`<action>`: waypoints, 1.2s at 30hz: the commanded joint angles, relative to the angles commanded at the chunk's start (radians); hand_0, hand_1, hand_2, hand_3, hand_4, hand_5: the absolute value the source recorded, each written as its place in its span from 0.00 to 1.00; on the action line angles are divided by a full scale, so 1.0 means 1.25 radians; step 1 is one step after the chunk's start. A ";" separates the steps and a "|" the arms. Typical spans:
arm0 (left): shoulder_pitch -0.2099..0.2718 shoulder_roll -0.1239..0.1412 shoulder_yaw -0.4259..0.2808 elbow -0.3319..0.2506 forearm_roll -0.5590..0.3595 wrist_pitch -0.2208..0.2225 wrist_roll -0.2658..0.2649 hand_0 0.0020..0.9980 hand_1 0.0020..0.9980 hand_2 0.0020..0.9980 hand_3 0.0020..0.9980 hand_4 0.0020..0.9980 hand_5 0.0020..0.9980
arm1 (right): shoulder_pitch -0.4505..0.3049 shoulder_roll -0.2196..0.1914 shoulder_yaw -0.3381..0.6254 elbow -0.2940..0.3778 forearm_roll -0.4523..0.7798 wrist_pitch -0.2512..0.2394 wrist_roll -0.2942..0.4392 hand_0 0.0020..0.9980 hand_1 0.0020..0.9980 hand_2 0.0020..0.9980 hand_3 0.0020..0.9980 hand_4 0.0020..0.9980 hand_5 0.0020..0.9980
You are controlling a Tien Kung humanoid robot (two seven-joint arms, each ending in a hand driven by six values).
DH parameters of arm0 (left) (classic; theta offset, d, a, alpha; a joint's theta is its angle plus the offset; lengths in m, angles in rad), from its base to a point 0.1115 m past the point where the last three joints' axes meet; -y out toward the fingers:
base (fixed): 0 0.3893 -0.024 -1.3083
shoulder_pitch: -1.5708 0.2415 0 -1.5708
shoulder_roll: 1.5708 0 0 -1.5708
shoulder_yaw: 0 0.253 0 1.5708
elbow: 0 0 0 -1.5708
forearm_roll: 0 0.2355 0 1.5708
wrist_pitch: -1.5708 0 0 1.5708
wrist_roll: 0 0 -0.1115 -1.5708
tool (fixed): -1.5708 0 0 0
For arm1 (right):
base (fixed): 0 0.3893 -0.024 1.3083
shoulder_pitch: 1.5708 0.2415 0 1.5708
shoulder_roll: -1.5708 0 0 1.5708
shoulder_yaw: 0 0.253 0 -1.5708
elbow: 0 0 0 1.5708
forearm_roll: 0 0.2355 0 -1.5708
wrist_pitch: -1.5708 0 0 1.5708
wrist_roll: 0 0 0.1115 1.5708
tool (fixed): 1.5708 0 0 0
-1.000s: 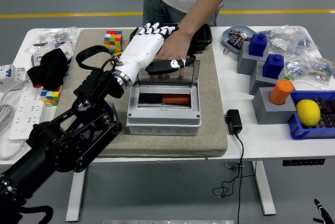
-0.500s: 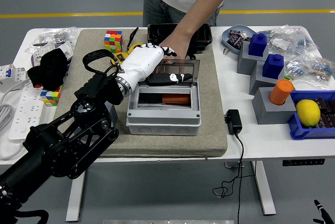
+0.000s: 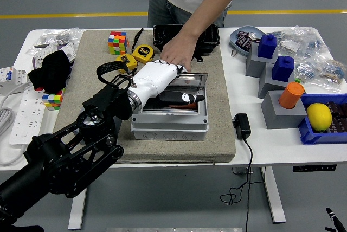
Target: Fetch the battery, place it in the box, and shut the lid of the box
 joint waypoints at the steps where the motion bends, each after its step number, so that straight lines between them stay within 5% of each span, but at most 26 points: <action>1: 0.001 0.001 0.002 -0.006 0.000 -0.001 0.002 0.82 0.77 0.75 0.74 1.00 1.00 | 0.000 0.000 0.000 0.000 0.000 0.000 0.000 0.87 0.80 0.77 0.80 1.00 1.00; 10: 0.019 0.010 0.038 -0.080 -0.003 -0.032 0.030 0.81 0.77 0.75 0.74 1.00 1.00 | 0.001 -0.001 -0.004 0.000 0.003 0.001 0.001 0.87 0.80 0.77 0.80 1.00 1.00; 24: 0.060 0.010 0.075 -0.102 -0.017 -0.057 0.053 0.75 0.79 0.77 0.74 1.00 1.00 | 0.001 -0.001 -0.003 0.000 0.004 0.001 0.001 0.87 0.80 0.77 0.80 1.00 1.00; 31: 0.072 0.010 0.080 -0.105 -0.014 -0.049 0.048 0.74 0.79 0.77 0.75 1.00 1.00 | 0.000 -0.001 -0.003 0.000 0.004 0.001 0.001 0.87 0.80 0.77 0.80 1.00 1.00; 36: 0.082 0.010 0.044 -0.119 0.007 -0.010 0.019 0.74 0.80 0.77 0.75 1.00 1.00 | -0.001 0.001 0.001 0.000 0.002 0.000 0.000 0.87 0.80 0.77 0.80 1.00 1.00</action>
